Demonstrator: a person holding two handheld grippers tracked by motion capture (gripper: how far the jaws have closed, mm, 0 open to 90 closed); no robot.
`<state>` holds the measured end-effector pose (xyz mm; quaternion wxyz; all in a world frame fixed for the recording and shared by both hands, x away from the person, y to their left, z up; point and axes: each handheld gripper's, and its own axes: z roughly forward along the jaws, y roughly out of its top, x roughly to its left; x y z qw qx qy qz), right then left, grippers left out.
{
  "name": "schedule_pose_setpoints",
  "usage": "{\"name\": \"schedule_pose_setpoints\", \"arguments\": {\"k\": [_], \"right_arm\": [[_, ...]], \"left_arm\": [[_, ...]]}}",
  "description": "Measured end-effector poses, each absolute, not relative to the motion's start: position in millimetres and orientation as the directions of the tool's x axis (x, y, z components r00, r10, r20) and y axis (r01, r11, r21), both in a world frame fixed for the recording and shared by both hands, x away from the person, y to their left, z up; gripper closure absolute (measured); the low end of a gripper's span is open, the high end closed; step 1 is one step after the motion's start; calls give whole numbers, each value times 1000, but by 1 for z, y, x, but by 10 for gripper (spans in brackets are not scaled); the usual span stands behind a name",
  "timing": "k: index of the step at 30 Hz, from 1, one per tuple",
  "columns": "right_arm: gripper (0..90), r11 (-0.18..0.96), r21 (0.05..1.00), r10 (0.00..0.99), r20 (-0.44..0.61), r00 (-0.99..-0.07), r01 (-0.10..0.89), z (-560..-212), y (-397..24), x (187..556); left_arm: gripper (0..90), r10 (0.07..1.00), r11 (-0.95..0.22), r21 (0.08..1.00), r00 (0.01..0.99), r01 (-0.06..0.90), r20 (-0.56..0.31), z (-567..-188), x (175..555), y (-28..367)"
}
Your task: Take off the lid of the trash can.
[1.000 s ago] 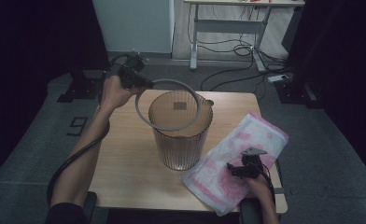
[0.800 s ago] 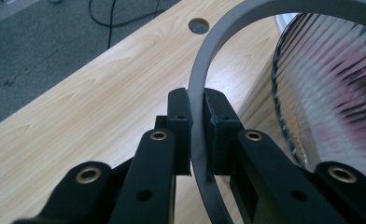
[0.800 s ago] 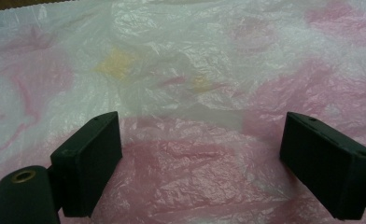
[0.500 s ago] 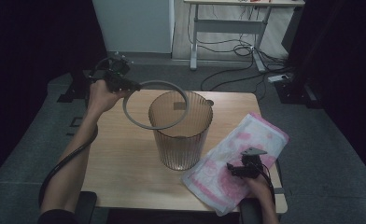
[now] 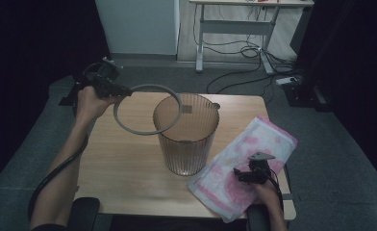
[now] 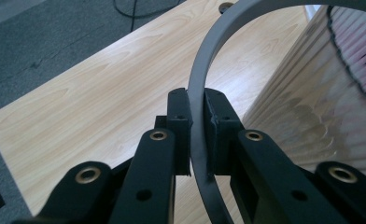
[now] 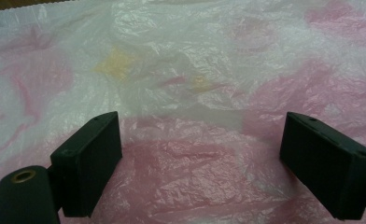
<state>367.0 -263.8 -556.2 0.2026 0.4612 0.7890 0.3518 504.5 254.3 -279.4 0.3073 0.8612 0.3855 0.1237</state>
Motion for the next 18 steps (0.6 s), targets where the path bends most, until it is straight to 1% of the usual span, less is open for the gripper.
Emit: {"name": "schedule_pose_setpoints", "arguments": {"k": [18], "right_arm": [[121,327,742,870,5,-493,585,-556,-264,367]], "left_arm": [[812,785,-453,641,618,620,-43,-286,487,307]]}}
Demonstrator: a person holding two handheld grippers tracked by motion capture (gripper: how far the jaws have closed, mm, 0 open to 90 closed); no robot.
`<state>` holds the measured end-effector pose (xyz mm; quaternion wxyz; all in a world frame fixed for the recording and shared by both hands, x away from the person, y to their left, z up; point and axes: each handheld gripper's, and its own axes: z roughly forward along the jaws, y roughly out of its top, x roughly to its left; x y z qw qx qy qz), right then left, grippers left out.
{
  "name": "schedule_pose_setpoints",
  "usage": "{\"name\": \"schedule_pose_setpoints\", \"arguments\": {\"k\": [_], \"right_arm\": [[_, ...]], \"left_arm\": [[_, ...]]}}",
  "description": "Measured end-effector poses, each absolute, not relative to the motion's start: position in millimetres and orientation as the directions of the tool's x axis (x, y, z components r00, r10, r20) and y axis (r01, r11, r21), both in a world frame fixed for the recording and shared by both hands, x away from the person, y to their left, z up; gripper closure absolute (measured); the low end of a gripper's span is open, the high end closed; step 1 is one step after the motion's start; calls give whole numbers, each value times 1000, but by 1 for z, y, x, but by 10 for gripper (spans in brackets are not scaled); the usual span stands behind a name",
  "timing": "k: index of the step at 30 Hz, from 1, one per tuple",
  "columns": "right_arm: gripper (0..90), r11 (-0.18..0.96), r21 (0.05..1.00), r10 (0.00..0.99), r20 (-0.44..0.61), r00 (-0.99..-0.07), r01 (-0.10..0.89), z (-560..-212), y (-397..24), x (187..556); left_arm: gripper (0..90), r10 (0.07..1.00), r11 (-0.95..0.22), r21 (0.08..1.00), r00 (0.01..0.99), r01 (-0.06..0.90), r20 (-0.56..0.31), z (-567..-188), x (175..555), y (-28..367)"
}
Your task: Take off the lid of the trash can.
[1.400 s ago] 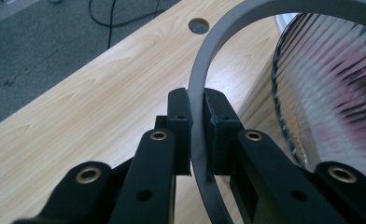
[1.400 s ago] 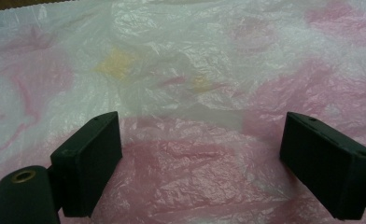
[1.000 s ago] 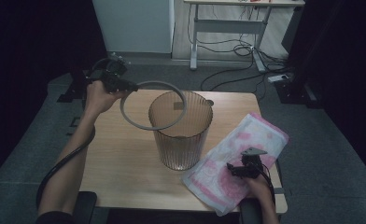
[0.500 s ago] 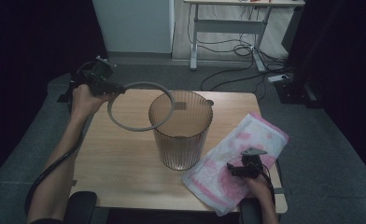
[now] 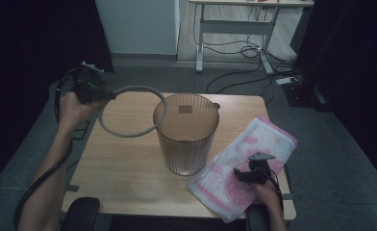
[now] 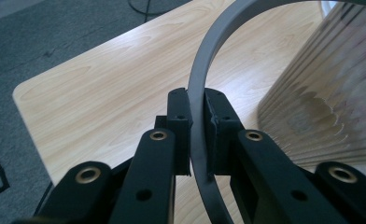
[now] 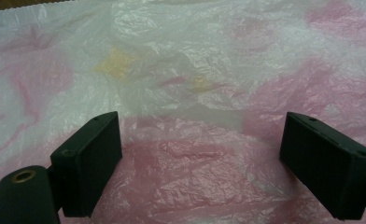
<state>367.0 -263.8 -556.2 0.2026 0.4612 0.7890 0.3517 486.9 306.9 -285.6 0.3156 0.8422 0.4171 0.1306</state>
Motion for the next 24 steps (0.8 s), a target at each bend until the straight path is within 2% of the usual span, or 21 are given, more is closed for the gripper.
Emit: {"name": "schedule_pose_setpoints", "arguments": {"k": [14,19,24], "right_arm": [[121,327,742,870,5,-493,585,-556,-264,367],[121,327,742,870,5,-492,585,-556,-264,367],[121,327,742,870,4,-492,585,-556,-264,367]], "left_arm": [[819,822,-379,660,564,648,-81,-295,471,352],[812,847,-378,648,530,661,-47,-302,465,365],[828,832,-320,673,538,666,-136,-314,462,377]]}}
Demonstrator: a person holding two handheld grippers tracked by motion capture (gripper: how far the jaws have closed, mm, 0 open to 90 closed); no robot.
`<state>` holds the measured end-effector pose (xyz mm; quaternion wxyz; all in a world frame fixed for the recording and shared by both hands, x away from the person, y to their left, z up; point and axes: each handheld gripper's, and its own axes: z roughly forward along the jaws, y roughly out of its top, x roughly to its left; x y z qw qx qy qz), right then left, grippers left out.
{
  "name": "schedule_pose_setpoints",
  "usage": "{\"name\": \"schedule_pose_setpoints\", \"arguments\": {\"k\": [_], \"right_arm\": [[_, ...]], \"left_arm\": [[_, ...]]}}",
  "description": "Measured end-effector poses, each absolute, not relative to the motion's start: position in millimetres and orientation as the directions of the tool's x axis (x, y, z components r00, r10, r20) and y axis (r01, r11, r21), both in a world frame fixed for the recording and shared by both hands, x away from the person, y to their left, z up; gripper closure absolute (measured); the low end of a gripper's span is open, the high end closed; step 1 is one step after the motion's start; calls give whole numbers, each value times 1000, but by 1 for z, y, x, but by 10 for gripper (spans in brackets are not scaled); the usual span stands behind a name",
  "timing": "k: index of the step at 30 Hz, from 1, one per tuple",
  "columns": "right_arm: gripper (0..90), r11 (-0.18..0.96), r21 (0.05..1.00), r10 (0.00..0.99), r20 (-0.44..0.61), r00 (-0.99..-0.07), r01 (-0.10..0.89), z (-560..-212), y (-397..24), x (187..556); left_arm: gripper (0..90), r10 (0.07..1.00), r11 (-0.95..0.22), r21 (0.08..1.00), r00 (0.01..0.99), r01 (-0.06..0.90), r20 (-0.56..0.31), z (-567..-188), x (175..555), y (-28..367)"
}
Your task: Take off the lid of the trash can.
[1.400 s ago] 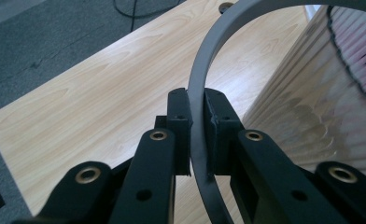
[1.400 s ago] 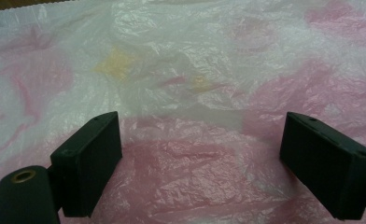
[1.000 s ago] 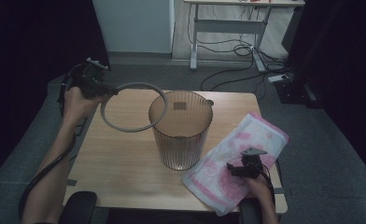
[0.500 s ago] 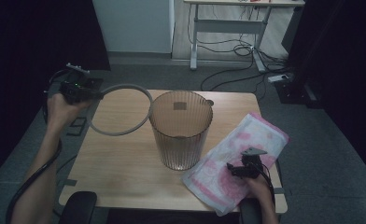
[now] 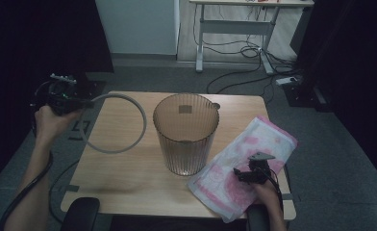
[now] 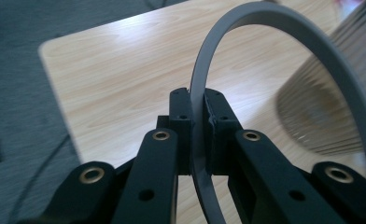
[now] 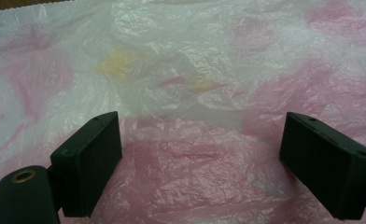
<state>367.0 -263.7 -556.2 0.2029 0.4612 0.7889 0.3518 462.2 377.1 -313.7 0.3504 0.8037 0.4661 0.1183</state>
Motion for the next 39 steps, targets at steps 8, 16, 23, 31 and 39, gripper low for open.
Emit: {"name": "schedule_pose_setpoints", "arguments": {"k": [8,16,23,31,39], "right_arm": [[120,327,742,870,4,-493,585,-556,-264,367],[120,327,742,870,4,-492,585,-556,-264,367],[121,327,742,870,4,-492,585,-556,-264,367],[121,327,742,870,5,-493,585,-556,-264,367],[120,327,742,870,5,-493,585,-556,-264,367]], "left_arm": [[827,835,-316,655,529,686,-151,-332,465,377],[827,825,-325,632,537,704,-174,-362,471,366],[826,821,-335,616,541,713,-180,-387,474,357],[826,824,-312,621,530,719,-201,-420,476,350],[826,834,-275,618,502,736,-227,-456,478,345]]}}
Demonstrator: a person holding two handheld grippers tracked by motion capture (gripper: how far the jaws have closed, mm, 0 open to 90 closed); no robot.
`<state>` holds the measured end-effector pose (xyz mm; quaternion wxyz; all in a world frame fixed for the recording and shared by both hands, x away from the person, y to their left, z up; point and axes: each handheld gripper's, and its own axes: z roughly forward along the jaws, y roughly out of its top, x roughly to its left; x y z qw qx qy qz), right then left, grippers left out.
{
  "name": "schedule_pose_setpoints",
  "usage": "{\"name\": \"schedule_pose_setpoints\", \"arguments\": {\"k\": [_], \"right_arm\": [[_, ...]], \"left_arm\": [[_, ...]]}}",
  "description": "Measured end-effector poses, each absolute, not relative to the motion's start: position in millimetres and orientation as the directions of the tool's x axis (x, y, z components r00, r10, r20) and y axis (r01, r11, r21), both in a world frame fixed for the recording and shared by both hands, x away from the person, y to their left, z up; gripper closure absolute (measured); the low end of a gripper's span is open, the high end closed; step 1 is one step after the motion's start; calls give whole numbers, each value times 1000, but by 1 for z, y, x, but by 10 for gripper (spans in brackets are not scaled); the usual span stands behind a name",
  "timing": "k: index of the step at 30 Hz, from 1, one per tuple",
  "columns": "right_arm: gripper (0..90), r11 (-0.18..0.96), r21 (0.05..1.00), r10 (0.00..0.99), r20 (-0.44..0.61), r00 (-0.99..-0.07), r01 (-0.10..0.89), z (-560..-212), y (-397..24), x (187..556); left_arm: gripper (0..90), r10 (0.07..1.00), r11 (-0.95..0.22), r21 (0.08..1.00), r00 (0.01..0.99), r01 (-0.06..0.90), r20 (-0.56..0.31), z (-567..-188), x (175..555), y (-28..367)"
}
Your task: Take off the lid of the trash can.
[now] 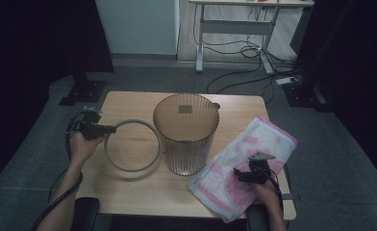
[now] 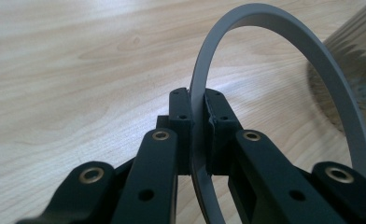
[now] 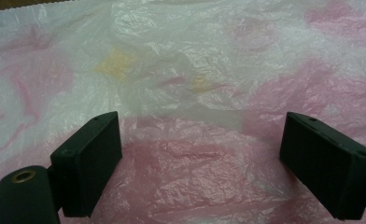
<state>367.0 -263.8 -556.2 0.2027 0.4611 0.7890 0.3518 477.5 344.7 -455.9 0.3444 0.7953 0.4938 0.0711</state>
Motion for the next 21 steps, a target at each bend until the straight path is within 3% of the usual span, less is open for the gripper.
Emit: {"name": "schedule_pose_setpoints", "arguments": {"k": [21], "right_arm": [[121,326,743,870,5,-492,584,-556,-264,367]], "left_arm": [[819,891,-245,635,429,733,-152,-520,465,341]]}}
